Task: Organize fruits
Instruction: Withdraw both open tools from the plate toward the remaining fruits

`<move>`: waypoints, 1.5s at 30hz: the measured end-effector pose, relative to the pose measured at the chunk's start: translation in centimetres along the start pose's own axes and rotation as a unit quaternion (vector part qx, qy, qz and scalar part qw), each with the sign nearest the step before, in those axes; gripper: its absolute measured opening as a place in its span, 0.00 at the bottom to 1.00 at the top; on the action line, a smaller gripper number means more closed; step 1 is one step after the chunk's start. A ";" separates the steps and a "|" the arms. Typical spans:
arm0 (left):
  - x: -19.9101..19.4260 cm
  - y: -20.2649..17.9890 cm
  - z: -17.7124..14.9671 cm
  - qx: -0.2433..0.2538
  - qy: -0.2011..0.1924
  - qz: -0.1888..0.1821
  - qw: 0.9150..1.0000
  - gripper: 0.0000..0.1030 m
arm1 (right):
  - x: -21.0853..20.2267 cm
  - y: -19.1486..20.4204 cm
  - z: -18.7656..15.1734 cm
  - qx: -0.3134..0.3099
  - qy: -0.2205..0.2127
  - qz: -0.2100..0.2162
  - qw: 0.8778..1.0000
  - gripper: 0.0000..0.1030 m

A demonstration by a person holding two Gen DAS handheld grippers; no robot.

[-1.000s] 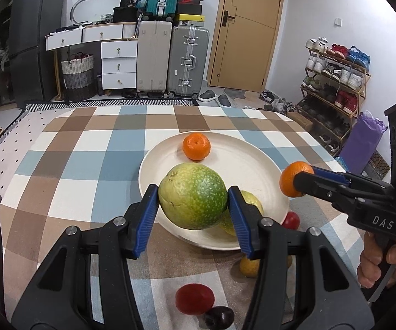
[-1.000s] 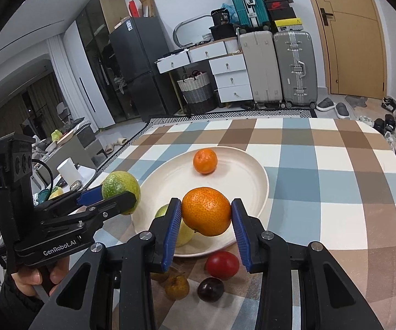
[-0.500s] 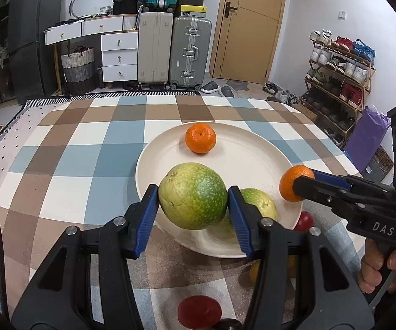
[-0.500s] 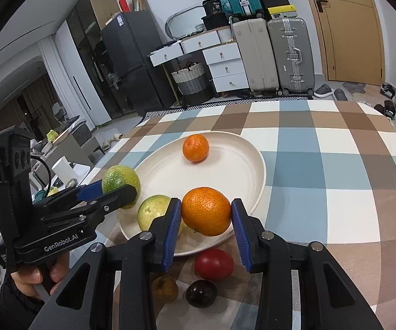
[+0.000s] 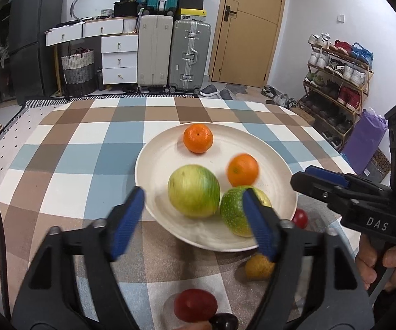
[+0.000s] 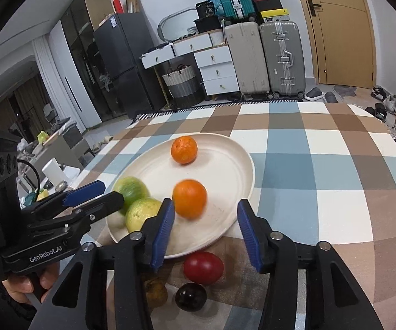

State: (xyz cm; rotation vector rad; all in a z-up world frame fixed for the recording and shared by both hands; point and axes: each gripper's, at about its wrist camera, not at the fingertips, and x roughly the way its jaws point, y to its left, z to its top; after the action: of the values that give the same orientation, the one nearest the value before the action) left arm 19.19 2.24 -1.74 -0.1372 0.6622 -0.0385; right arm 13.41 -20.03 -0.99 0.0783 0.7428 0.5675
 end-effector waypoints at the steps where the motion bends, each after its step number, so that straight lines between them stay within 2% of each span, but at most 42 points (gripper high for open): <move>1: -0.2 0.1 -0.1 -0.001 -0.003 -0.002 1.000 0.79 | -0.1 -0.1 0.0 0.000 -0.001 -0.002 1.000 0.55; 3: -0.7 0.2 -0.2 -0.003 -0.004 0.000 1.000 0.81 | -0.5 -0.2 -0.2 -0.006 -0.003 -0.006 1.000 0.66; 5: -1.2 0.4 -0.5 -0.008 -0.008 0.011 1.000 0.92 | -0.8 -0.2 -0.3 -0.013 -0.005 -0.010 1.000 0.82; 7: -1.6 0.6 -0.8 -0.011 -0.007 0.017 1.000 0.99 | -1.3 -0.1 -0.4 -0.014 -0.012 -0.013 1.000 0.88; 13: -2.9 0.9 -1.7 -0.023 -0.010 0.023 0.999 0.99 | -1.5 -0.2 -0.6 -0.019 -0.006 -0.013 1.000 1.00; 19: -3.9 0.5 -2.7 -0.017 -0.002 0.027 0.999 0.99 | -1.6 0.0 -1.2 -0.027 0.003 -0.006 1.000 1.00; 28: -5.4 0.0 -4.4 -0.006 0.009 0.023 1.000 0.99 | -2.1 0.0 -2.7 -0.057 0.048 -0.017 0.997 1.00; 38: -4.7 0.3 -4.6 -0.020 0.040 0.008 0.999 0.99 | -1.2 -0.7 -3.3 -0.064 0.095 -0.035 0.993 1.00; 45: -4.4 -0.8 -4.8 0.004 0.050 0.006 0.999 0.99 | -1.2 -0.1 -3.9 -0.094 0.114 -0.034 0.988 1.00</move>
State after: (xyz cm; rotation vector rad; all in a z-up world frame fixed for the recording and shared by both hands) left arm 12.81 1.28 -2.66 -0.1251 0.7622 -0.0363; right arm 10.21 -21.23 -3.19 -0.1882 0.9071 0.5848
